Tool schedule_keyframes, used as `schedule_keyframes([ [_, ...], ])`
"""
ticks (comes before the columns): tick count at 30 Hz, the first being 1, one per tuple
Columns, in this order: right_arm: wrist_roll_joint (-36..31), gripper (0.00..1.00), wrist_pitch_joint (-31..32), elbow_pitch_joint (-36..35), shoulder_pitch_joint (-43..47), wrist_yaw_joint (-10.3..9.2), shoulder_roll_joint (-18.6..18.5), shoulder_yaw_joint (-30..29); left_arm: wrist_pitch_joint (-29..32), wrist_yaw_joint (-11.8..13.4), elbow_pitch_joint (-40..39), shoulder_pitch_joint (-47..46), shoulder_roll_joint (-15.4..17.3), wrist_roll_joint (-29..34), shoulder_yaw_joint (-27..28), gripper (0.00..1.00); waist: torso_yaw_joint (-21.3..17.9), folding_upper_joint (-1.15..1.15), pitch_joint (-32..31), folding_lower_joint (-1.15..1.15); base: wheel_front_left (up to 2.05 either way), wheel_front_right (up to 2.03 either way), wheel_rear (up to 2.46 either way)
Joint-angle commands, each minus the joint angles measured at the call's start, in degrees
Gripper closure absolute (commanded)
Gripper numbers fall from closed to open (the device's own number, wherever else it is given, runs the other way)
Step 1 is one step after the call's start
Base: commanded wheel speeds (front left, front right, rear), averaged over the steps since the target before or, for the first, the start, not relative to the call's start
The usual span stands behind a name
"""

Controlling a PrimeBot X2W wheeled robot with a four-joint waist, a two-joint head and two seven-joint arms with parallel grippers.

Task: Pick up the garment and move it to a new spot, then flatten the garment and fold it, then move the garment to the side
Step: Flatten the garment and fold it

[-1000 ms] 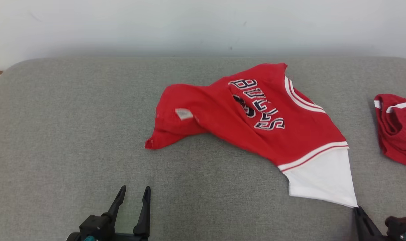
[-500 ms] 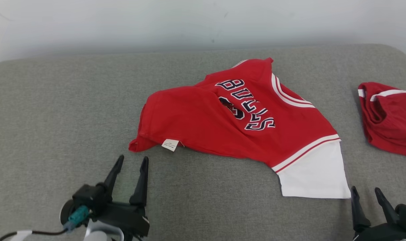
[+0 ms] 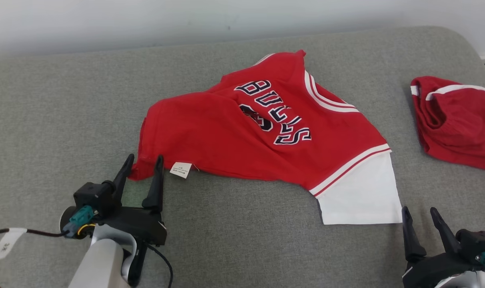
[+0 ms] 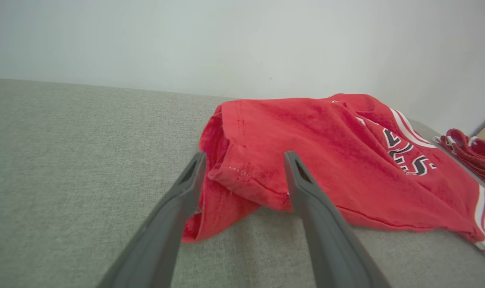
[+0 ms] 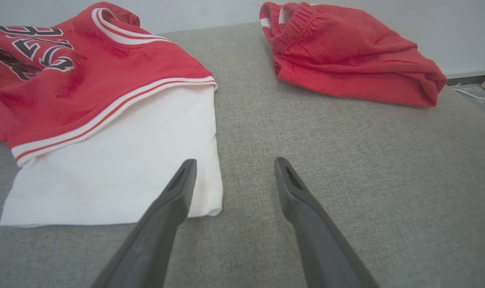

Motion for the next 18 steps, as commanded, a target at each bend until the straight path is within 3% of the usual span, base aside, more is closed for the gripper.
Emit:
schedule_keyframes([
  [1,0.4,0.0,0.0,-0.1,-0.7,-0.02,0.3,0.2,-0.2,0.0,1.5,-1.3,0.1,0.8,0.9,0.0,-1.0,0.0,1.1,-0.01,0.0,0.0,0.0],
  [4,0.4,0.0,0.0,-0.1,-1.0,-0.02,0.5,0.1,-0.2,-0.4,2.3,-2.0,0.1,1.0,1.3,0.0,-1.2,0.0,1.6,-0.01,0.0,0.0,0.0],
  [5,0.5,0.0,0.0,-0.1,-1.1,-0.02,0.6,0.0,-0.2,-0.5,2.5,-2.3,0.1,0.9,1.5,0.39,-1.2,0.0,1.7,-0.01,0.0,0.0,0.0],
  [7,0.4,0.0,0.0,0.0,-1.2,-0.02,0.8,-0.2,-0.2,-0.9,2.5,-2.5,0.1,1.2,1.5,0.76,-1.2,0.0,1.9,-0.01,0.0,0.0,0.0],
  [8,0.4,0.0,0.0,0.1,-1.2,-0.02,0.9,-0.3,-0.2,-1.0,2.4,-2.6,0.1,1.7,1.3,1.0,-1.2,0.0,2.0,-0.01,0.0,0.0,0.0],
  [13,0.4,0.0,0.0,0.6,-1.6,-0.02,1.1,-0.9,-0.2,-1.4,2.6,-2.0,0.1,1.6,1.2,1.0,-0.6,0.0,1.9,-0.01,0.0,0.0,0.0],
  [18,0.4,0.0,0.0,0.8,-1.1,-0.02,1.4,-1.9,-0.2,-1.2,-2.6,0.7,0.1,1.8,1.9,1.0,1.1,0.0,0.9,-0.01,0.0,0.0,0.0],
])
